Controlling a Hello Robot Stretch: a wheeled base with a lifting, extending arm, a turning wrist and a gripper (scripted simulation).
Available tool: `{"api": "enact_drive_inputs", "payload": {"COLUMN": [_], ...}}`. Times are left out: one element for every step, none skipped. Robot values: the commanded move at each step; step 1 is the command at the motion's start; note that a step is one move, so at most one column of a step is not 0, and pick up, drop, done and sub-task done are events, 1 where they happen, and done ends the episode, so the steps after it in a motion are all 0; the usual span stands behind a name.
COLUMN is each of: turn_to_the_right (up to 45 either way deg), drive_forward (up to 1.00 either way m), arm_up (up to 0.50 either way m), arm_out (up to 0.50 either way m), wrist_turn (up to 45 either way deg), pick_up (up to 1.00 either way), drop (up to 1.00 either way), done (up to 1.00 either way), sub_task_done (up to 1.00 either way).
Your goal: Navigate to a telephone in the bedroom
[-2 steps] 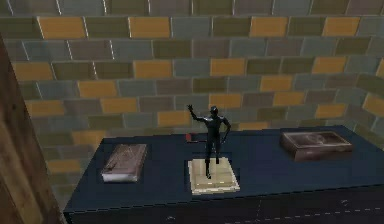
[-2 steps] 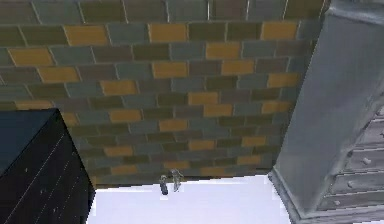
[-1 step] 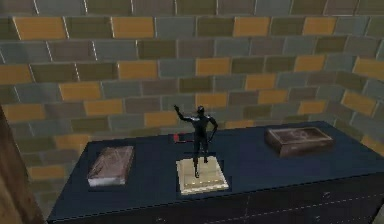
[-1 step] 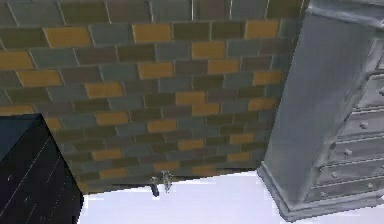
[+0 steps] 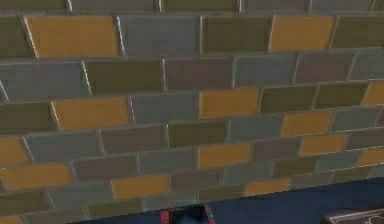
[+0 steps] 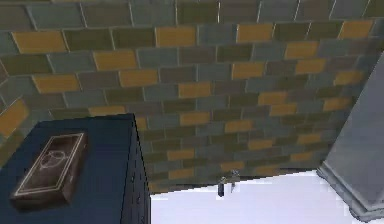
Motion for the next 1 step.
{"api": "enact_drive_inputs", "payload": {"turn_to_the_right": [0.0], "drive_forward": [0.00], "arm_up": [0.00], "arm_out": [0.00], "wrist_turn": [0.0], "pick_up": [0.00], "drop": [0.00], "done": [1.00], "sub_task_done": [0.00]}}
